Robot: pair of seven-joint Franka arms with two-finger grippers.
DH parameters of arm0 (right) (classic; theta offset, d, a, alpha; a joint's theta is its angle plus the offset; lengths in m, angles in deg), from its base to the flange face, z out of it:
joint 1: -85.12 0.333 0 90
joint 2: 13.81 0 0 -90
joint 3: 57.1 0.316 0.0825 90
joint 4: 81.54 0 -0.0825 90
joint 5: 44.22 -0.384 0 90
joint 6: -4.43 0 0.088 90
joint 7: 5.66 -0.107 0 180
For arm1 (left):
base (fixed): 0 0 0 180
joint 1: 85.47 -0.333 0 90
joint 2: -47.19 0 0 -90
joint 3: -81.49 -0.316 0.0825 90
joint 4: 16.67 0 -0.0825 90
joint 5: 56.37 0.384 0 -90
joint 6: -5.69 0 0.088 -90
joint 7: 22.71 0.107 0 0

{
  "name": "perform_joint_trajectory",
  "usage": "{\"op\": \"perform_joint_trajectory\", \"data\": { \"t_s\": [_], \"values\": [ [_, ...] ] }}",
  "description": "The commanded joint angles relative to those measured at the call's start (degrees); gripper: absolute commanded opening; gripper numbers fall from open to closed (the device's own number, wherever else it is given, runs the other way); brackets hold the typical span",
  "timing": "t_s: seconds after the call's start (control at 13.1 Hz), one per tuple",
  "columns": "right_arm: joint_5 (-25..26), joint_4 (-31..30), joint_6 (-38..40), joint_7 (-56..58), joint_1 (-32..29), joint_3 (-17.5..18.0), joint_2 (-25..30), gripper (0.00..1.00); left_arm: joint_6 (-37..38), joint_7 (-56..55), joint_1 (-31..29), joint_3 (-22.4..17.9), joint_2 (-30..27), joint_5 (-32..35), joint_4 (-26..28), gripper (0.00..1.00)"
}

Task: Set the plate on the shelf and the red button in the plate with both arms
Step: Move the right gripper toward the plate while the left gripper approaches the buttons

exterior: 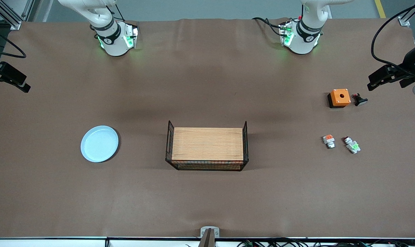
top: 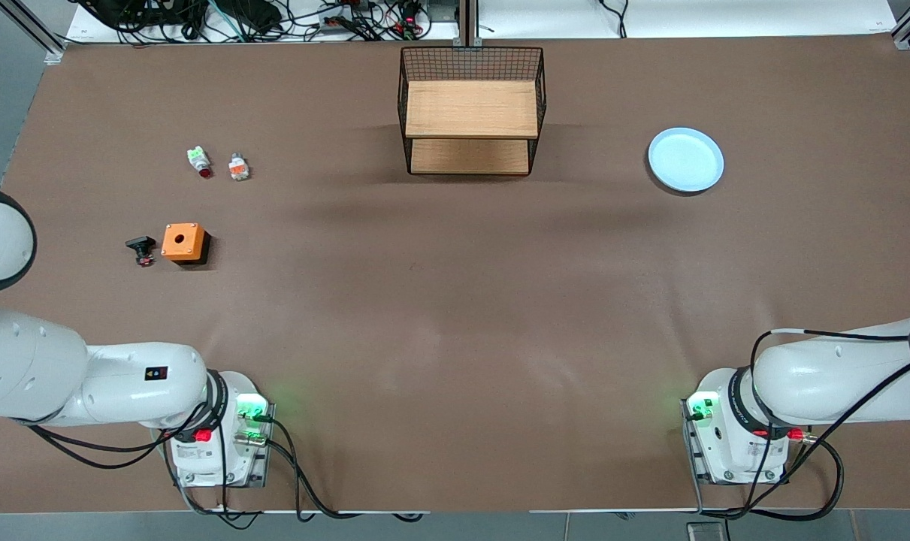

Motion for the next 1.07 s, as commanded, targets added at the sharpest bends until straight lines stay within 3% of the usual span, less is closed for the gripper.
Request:
{"op": "perform_joint_trajectory", "data": {
  "t_s": [0.0,0.15,0.61,1.0],
  "values": [
    [0.2,0.7,0.5,-0.3,-0.3,0.3,-0.1,1.0,0.4,3.2,0.1,0.3,0.3,0.3,-0.9,1.0],
    [0.2,0.7,0.5,-0.3,-0.3,0.3,-0.1,1.0,0.3,3.8,-0.1,0.1,0.5,0.1,-1.9,1.0],
    [0.2,0.7,0.5,-0.3,-0.3,0.3,-0.1,1.0,-1.4,2.5,-3.7,-0.5,9.4,1.7,-2.2,1.0],
    [0.3,0.7,0.5,-0.3,-0.3,0.3,-0.1,1.0,-10.0,2.1,-9.3,-0.5,16.9,1.7,1.1,1.0]
  ]
}}
